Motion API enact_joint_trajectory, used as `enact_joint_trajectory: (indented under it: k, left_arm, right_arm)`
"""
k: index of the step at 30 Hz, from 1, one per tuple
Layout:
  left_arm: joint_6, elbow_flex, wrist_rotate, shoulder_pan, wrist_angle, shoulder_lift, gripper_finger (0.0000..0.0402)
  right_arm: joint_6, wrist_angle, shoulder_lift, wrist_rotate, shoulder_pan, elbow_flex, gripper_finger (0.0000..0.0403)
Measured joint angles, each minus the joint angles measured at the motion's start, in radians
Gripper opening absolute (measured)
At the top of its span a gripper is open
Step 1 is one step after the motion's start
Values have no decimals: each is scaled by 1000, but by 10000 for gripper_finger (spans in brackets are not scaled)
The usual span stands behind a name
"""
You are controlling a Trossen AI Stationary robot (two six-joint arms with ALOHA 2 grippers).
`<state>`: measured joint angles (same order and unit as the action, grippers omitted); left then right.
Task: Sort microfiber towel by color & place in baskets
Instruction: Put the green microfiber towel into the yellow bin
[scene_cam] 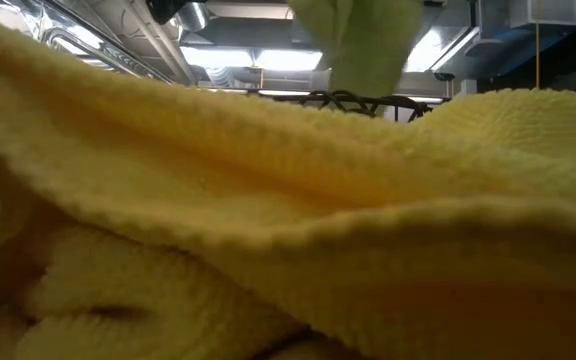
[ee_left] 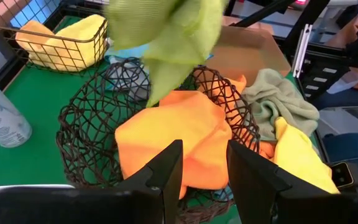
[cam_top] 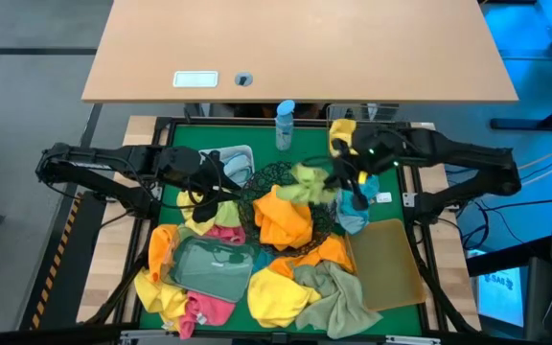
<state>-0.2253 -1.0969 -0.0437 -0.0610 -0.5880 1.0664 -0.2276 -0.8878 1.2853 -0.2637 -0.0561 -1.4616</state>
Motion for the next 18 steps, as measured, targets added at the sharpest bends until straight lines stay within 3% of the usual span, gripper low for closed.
enact_joint_trajectory:
  k: [8, 18]
  left_arm:
    - [0, 0, 0, 0, 0, 0, 118]
    - [0, 0, 0, 0, 0, 0, 118]
  right_arm:
    - [181, -191, -72, 2, 174, 0, 3]
    - [493, -345, -106, 86, 407, 0, 4]
